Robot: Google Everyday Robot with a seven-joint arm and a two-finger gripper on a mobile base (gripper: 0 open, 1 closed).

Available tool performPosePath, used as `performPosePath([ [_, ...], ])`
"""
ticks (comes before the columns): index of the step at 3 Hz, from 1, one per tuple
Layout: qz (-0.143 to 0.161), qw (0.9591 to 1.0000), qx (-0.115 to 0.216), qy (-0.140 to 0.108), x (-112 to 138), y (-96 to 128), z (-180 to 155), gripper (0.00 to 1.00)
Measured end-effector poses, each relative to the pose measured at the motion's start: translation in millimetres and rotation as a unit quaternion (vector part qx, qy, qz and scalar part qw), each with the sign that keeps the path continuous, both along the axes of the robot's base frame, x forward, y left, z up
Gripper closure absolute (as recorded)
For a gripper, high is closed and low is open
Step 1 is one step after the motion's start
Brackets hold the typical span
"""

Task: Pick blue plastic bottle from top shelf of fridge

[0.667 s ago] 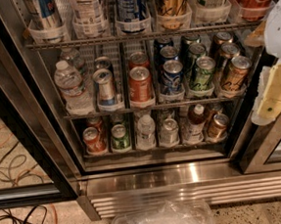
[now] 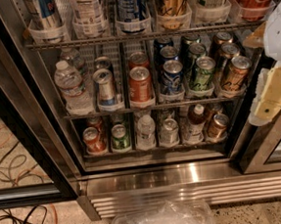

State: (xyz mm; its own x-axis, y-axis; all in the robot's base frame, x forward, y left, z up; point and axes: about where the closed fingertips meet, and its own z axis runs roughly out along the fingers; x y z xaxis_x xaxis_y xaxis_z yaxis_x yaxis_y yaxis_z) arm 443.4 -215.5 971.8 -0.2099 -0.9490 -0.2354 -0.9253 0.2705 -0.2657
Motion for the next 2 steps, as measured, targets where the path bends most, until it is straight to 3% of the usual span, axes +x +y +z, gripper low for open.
performPosePath([
  [1, -0.005, 0.9991, 0.043, 0.003, 16.1, 6.5, -34.5, 0.00],
  [2, 0.012, 0.9932, 0.114, -0.021, 29.7, 20.9, -66.7, 0.00],
])
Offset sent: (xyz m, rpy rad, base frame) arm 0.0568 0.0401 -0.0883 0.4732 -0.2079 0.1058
